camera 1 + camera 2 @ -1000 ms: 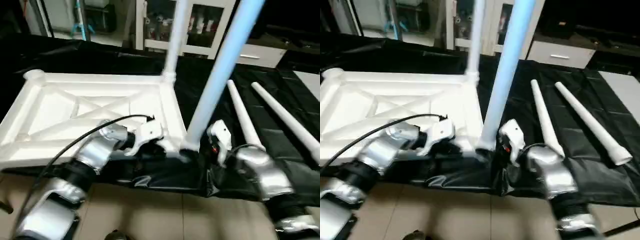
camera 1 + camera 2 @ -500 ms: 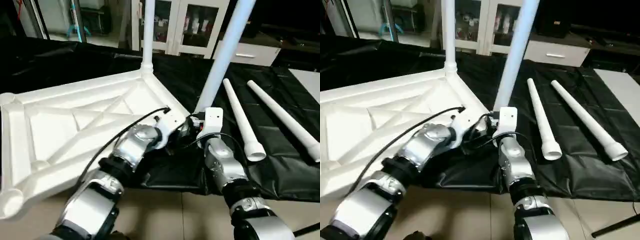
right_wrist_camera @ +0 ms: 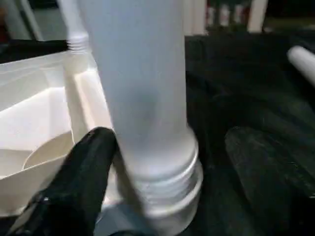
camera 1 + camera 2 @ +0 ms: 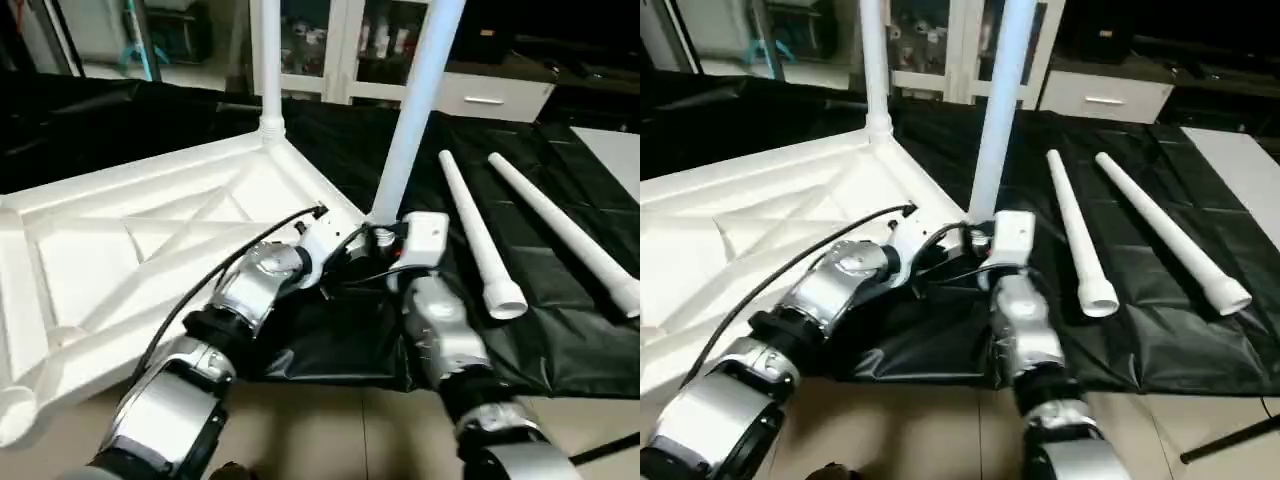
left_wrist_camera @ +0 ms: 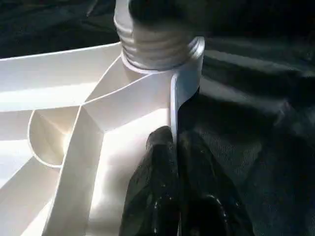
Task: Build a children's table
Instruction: Rotate leg to tighten
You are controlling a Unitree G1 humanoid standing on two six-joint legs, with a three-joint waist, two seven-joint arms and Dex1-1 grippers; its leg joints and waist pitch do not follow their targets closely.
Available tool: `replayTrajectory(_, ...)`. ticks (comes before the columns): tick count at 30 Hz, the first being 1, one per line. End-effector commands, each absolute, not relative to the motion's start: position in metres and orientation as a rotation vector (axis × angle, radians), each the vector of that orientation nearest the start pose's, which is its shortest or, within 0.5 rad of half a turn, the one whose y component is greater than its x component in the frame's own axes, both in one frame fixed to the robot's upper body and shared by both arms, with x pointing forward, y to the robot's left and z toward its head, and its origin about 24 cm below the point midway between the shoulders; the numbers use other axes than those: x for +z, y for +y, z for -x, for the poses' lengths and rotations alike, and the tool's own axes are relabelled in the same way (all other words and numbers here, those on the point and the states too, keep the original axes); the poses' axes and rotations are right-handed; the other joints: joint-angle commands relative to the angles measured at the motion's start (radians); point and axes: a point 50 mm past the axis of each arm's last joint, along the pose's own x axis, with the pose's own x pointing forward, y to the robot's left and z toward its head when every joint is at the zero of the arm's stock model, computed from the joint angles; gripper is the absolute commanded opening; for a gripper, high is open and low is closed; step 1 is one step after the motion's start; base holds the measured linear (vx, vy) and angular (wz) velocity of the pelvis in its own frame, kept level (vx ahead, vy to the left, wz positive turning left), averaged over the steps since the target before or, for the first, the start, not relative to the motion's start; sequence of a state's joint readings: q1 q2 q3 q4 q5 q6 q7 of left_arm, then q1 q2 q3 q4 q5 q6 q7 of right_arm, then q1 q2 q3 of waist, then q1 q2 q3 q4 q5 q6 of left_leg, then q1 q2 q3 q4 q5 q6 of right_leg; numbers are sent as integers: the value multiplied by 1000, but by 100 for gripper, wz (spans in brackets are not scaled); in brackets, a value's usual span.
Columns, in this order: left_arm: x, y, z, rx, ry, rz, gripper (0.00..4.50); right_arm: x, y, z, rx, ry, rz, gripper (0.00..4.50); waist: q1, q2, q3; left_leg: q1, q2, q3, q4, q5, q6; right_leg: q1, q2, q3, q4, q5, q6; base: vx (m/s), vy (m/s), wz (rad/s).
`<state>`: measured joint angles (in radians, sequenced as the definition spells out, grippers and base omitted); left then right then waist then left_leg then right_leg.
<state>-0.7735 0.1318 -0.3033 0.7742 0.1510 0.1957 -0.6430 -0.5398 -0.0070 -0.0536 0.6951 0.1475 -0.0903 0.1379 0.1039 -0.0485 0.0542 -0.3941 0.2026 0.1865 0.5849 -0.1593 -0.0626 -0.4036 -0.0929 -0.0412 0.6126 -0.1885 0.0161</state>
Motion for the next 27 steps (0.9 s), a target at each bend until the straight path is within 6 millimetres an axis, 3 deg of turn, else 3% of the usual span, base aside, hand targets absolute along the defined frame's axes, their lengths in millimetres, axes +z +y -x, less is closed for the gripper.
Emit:
replayTrajectory(1,62,74,-352,-944,368,-506,0,48,-131,-345,201,77,-125,417,4,6,-74,29,23,-7,-71,-182,23,46,-43,24,-52,7,-212,0,0,0)
replayTrajectory(3,56,84,-343,-1049,425,-549,0,53,-145,-343,282,82,-90,426,6,8,-74,31,24,-5,-70,-183,26,45,-43,24,-53,6,-218,0,0,0)
replayTrajectory(7,52,92,-333,-1166,470,-555,0,55,-152,-339,453,132,-89,443,8,8,-70,32,26,-5,-73,-203,26,45,-41,25,-54,-9,-226,0,0,0)
replayTrajectory(8,51,94,-328,-1219,487,-558,0,56,-153,-336,534,156,-80,443,8,12,-71,34,27,-5,-73,-212,15,44,-42,25,-55,-17,-229,0,0,0)
replayTrajectory(10,50,101,-312,-1384,565,-546,0,59,-159,-323,771,223,-62,443,13,9,-68,34,29,-4,-73,-228,18,46,-43,26,-55,-29,-231,0,0,0)
replayTrajectory(13,50,104,-304,-1462,602,-558,0,63,-162,-311,942,266,-52,443,18,11,-68,38,32,-2,-74,-233,15,43,-43,26,-56,-35,-236,0,0,0)
replayTrajectory(18,53,104,-304,-1484,605,-575,0,58,-164,-301,1095,350,68,443,30,8,-59,45,34,-3,-84,-359,-43,32,-52,30,-76,-244,-197,0,0,0)
replayTrajectory(20,54,104,-304,-1483,604,-580,0,58,-164,-300,1121,370,92,443,33,6,-61,47,34,-4,-84,-361,-48,31,-53,31,-77,-257,-190,0,0,0)
replayTrajectory(27,57,105,-302,-1492,614,-584,0,59,-165,-296,1211,432,123,428,35,5,-68,40,32,-2,-76,-258,-20,38,-47,28,-61,-115,-221,0,0,0)
